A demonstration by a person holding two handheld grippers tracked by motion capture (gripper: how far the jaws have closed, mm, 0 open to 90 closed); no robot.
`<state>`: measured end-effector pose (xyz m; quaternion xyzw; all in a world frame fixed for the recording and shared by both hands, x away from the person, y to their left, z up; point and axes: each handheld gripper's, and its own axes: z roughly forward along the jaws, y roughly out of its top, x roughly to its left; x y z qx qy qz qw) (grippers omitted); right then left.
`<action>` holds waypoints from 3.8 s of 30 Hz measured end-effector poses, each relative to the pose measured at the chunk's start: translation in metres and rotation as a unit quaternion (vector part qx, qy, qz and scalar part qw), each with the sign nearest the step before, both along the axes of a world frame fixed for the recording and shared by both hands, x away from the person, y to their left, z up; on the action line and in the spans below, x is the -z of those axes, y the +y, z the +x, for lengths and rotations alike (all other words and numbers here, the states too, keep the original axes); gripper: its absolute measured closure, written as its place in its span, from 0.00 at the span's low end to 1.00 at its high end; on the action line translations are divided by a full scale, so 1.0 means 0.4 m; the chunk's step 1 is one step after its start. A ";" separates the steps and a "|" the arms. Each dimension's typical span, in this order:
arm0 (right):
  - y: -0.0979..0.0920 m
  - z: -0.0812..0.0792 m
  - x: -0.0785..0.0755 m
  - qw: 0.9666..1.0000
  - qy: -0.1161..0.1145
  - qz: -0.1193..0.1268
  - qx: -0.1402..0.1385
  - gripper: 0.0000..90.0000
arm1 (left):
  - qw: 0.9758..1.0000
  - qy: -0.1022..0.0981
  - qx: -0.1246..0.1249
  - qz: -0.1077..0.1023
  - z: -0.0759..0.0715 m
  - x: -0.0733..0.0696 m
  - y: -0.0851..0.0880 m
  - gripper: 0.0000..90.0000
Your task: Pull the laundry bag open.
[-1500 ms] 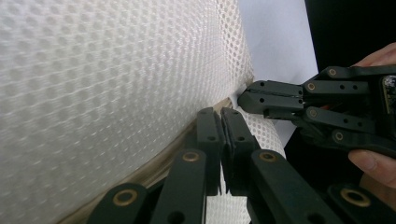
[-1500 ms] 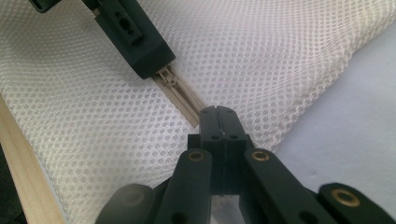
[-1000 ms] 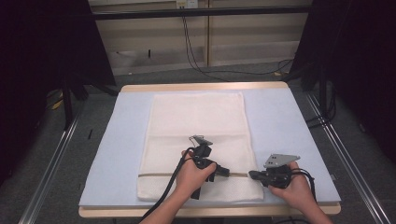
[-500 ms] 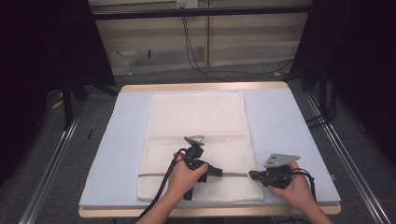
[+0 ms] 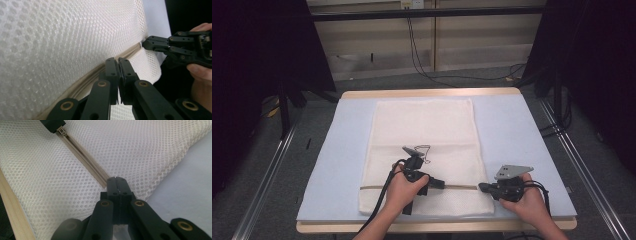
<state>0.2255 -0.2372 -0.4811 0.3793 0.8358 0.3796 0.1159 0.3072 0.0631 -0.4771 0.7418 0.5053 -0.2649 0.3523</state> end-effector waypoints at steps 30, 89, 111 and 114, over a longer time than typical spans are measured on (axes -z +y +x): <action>-0.001 0.000 0.001 1.000 0.001 0.004 0.001 1.00 | 1.000 0.009 -0.013 -0.014 0.003 -0.001 0.048 0.97; -0.006 0.004 0.002 1.000 0.004 0.008 -0.003 1.00 | 0.997 -0.002 -0.077 -0.002 -0.014 -0.020 0.284 0.97; -0.008 0.004 0.004 1.000 0.004 0.012 -0.005 1.00 | 0.992 -0.011 -0.125 -0.006 -0.032 -0.020 0.471 0.96; -0.009 0.005 0.004 1.000 0.007 0.016 -0.005 1.00 | 0.986 -0.019 -0.167 0.008 -0.035 -0.020 0.558 1.00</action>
